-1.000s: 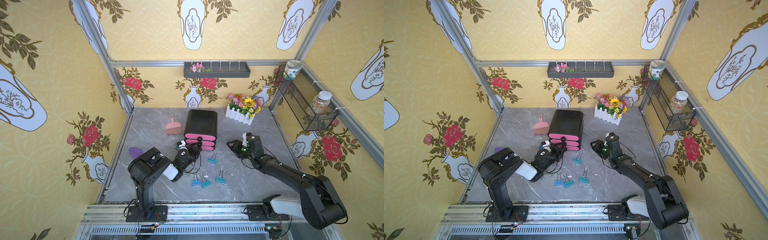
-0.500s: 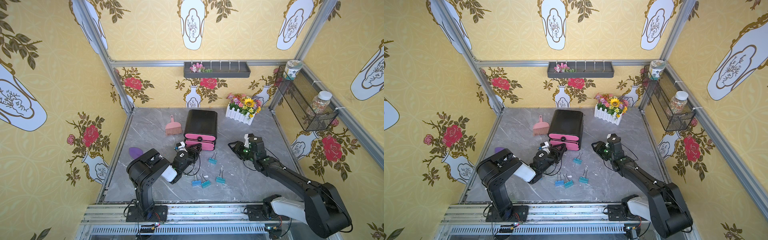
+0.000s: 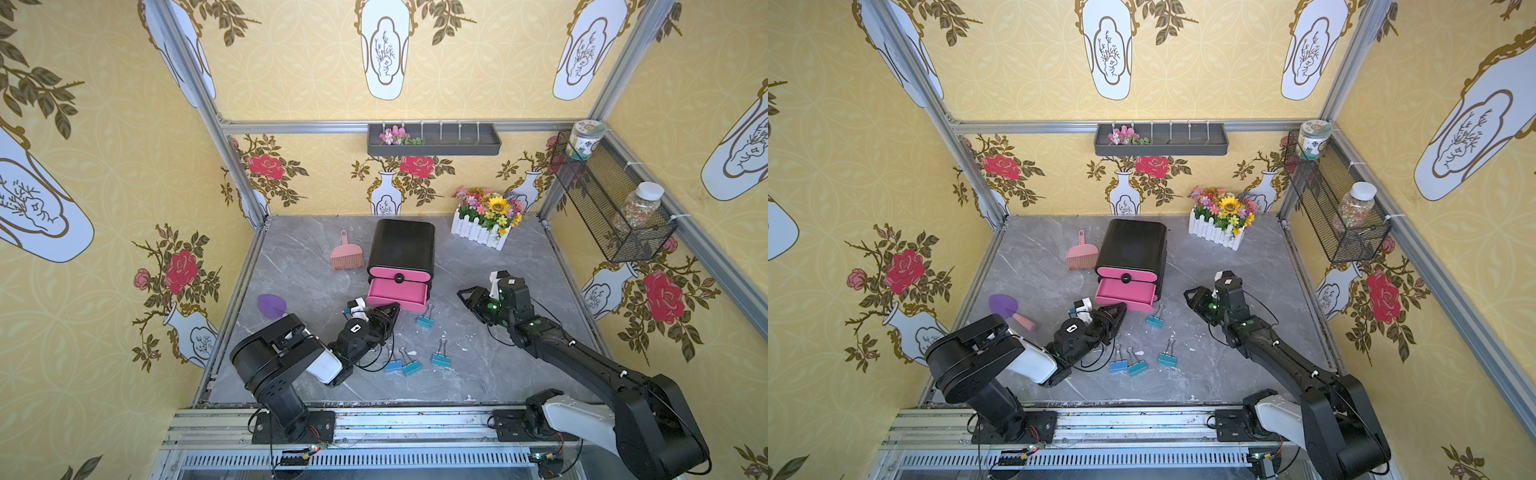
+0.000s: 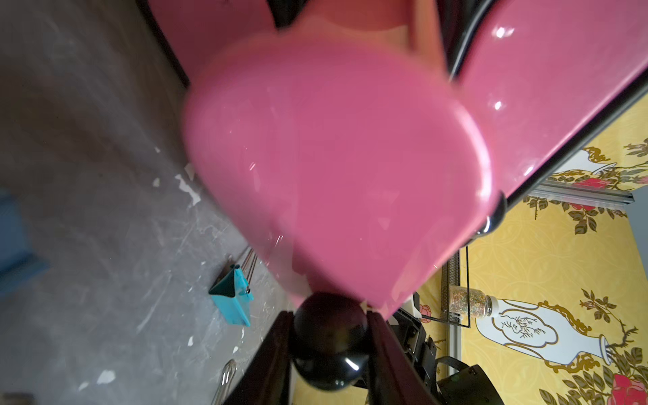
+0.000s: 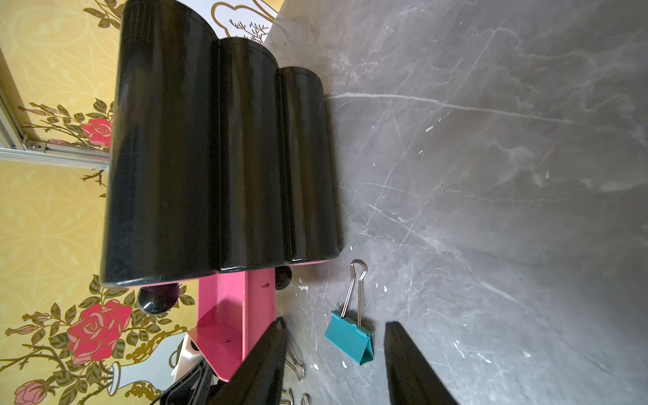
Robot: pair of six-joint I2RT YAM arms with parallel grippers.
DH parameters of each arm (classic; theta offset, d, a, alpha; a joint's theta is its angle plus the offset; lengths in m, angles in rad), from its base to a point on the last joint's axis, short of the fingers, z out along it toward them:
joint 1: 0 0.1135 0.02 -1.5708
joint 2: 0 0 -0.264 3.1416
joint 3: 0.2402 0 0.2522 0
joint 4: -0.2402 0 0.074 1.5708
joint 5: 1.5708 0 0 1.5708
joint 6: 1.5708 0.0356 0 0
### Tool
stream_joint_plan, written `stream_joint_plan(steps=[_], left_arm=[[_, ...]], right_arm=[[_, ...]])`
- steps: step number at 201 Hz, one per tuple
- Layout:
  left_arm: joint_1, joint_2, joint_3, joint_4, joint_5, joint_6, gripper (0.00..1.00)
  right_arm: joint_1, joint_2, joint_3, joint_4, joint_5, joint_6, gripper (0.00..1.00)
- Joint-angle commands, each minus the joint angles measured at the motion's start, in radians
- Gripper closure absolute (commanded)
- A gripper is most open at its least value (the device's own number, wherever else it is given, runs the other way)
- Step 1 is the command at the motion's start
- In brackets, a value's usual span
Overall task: Put the binder clips in the drawer according to color
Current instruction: Open the drawer in the storage box.
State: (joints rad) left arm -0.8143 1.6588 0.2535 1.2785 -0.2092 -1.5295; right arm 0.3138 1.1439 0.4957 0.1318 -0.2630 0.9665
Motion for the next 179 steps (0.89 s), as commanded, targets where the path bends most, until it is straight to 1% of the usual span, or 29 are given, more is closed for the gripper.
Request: stream_joint_plan(steps=[1,59,134,148,179], left_arm=[[-0.01,-0.005,-0.015,0.024,-0.018,-0.029,0.65],[-0.05,-0.051,-0.052,0.023,-0.048,-0.04,0.65],[-0.063,-0.075,-0.098,0.022,-0.051,-0.06,0.62],[-0.063,-0.076,-0.102,0.021,-0.049,-0.06,0.59],[-0.063,-0.068,-0.106,0.021,-0.053,-0.068,0.42]], right_arm=[[0.012,-0.005,-0.003,0.011,0.015,-0.004,0.5],[0.054,0.004,-0.004,0.016,0.042,-0.001,0.5],[0.14,0.013,0.005,-0.014,0.115,-0.01,0.49],[0.152,0.011,0.007,-0.022,0.125,-0.014,0.49],[0.175,0.01,0.024,-0.081,0.147,-0.034,0.48]])
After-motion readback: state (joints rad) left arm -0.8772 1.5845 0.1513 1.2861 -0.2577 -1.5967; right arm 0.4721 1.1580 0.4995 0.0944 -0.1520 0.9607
